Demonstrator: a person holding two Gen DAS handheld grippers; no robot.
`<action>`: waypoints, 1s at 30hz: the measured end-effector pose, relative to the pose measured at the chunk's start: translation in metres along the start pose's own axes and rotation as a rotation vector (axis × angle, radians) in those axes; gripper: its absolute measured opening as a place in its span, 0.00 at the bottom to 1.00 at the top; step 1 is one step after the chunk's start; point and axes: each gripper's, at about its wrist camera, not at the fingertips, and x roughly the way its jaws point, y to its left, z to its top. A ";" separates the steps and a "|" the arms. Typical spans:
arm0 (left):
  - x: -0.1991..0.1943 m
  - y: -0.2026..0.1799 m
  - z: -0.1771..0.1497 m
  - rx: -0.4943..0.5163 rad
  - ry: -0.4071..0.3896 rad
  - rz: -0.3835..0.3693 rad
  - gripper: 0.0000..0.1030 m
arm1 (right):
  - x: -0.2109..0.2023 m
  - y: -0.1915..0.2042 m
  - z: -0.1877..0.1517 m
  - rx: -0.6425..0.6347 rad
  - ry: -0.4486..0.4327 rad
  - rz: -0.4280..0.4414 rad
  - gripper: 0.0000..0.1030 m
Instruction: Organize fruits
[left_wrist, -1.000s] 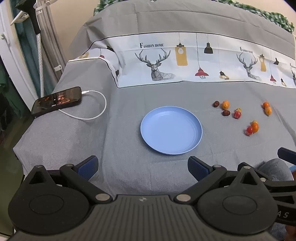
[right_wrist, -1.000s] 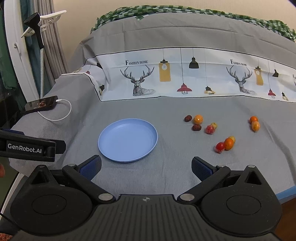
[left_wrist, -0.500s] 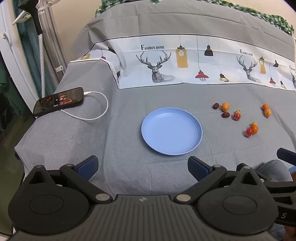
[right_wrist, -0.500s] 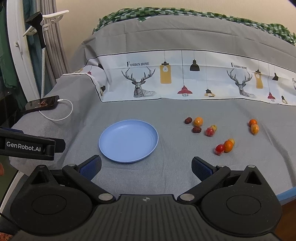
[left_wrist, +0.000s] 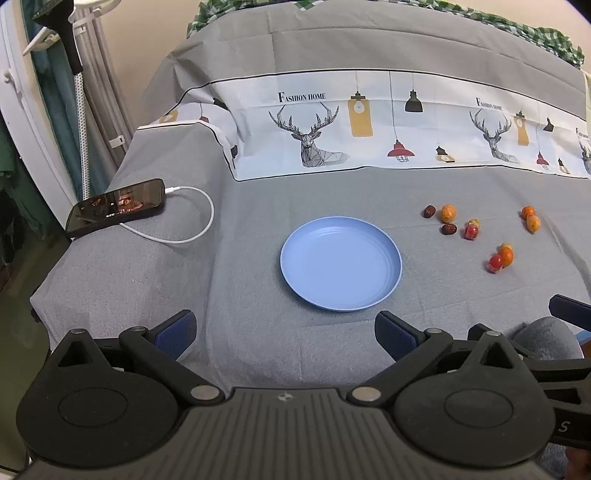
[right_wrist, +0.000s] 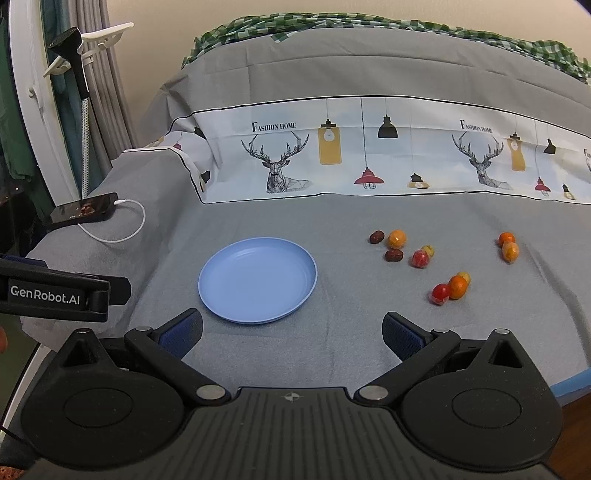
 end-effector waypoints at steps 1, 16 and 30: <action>0.000 0.000 -0.001 -0.001 -0.001 0.001 1.00 | 0.000 0.000 0.000 0.000 0.000 0.001 1.00; 0.009 0.002 0.002 -0.001 0.024 -0.007 1.00 | 0.005 0.000 0.000 0.002 0.010 -0.007 1.00; -0.004 -0.001 0.006 -0.010 0.014 0.002 1.00 | -0.001 -0.001 -0.001 0.005 -0.014 -0.007 1.00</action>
